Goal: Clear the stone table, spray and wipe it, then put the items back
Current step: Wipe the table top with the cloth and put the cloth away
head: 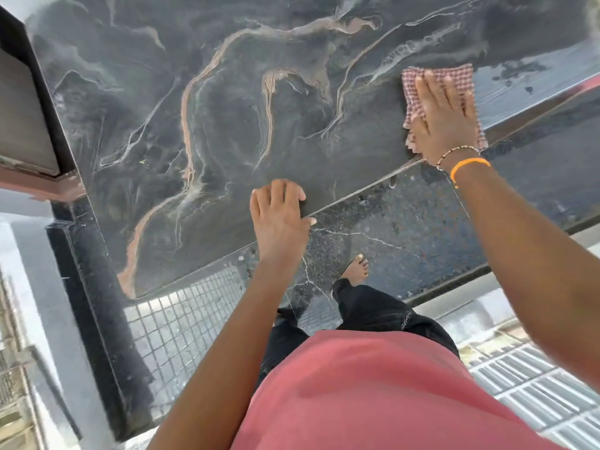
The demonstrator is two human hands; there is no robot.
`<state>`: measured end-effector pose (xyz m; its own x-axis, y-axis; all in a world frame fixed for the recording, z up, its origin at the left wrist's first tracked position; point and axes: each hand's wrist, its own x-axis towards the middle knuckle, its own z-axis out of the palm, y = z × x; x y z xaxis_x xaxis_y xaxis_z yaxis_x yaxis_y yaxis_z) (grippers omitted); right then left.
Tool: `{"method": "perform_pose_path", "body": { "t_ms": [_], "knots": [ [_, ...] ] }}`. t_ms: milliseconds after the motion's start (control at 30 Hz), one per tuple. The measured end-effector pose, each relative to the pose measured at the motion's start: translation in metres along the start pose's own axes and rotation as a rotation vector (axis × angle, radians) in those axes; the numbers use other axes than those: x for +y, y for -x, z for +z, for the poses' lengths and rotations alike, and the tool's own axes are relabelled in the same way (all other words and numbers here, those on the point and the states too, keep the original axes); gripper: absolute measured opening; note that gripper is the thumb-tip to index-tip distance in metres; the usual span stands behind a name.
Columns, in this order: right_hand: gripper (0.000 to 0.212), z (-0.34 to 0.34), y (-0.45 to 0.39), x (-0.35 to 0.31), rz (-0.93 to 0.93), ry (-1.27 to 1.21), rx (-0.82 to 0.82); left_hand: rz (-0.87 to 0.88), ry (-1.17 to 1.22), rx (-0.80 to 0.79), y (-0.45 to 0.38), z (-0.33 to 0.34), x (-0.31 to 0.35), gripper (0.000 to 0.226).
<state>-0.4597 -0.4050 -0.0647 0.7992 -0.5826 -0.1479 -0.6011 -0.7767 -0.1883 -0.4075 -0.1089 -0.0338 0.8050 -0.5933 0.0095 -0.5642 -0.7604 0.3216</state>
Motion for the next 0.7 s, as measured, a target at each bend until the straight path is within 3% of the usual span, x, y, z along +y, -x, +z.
{"method": "perform_pose_path", "body": {
  "t_ms": [100,233,333,467,533,600,700],
  "knots": [
    [0.06,-0.003,0.008,0.029,0.224,-0.068,0.072,-0.002,-0.038,-0.004,0.001,0.002,0.005,0.039],
    [0.063,0.008,0.033,-0.01,0.389,-0.205,0.127,-0.051,-0.061,0.015,0.0,0.003,0.008,0.038],
    [0.065,0.023,0.061,-0.066,0.175,-0.153,0.029,-0.111,-0.059,0.038,0.0,0.005,0.008,0.042],
    [0.062,0.038,0.076,-0.129,-0.373,-0.01,-0.111,-0.175,-0.063,0.071,-0.001,0.009,0.008,0.047],
    [0.06,0.038,0.063,-0.145,-0.555,0.033,-0.158,-0.208,-0.071,0.078,0.0,0.011,0.008,0.049],
    [0.058,0.035,0.043,-0.145,-0.612,0.05,-0.159,-0.22,-0.08,0.059,-0.002,0.011,0.012,0.052],
    [0.058,0.026,0.013,-0.123,-0.553,0.046,-0.123,-0.18,-0.078,0.024,-0.009,0.012,0.025,0.052]
  ]
}}
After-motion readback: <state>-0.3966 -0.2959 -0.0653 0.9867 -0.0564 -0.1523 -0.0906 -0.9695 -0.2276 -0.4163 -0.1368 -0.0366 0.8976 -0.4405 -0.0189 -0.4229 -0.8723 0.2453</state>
